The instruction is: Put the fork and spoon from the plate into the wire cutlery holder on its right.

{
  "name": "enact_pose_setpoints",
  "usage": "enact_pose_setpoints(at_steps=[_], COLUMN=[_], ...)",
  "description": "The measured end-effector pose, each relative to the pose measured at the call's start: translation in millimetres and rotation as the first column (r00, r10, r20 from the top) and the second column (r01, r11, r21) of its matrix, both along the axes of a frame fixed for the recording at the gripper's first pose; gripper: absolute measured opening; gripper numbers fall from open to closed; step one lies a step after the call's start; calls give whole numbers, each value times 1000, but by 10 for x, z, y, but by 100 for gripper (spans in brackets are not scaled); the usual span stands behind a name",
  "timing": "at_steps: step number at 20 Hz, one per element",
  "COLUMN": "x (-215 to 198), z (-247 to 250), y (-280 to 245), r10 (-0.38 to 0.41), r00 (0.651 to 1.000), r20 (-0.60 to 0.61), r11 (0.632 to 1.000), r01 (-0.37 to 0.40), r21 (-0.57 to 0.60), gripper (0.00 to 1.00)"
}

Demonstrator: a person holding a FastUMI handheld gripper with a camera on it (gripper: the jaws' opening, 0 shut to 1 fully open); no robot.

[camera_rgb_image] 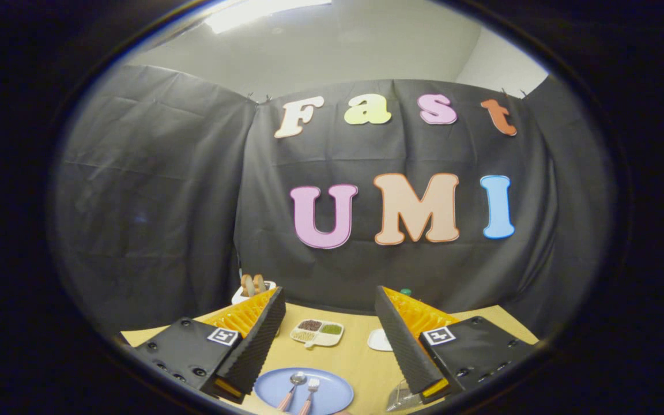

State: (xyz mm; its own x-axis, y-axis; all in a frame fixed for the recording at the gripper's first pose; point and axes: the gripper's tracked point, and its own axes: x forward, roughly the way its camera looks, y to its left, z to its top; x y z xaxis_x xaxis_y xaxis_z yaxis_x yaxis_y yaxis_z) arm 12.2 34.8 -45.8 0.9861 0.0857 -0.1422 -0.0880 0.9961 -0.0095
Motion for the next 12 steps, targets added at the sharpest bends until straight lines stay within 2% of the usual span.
enact_pose_setpoints(at_steps=[7, 12], x=[-9, -54], z=[-535, -1040], y=[151, 187], r10=[42, 59], r00=[988, 957], r20=[-147, -283], r11=[998, 993], r01=[-49, -84], r21=[-47, -78], gripper=[99, 99])
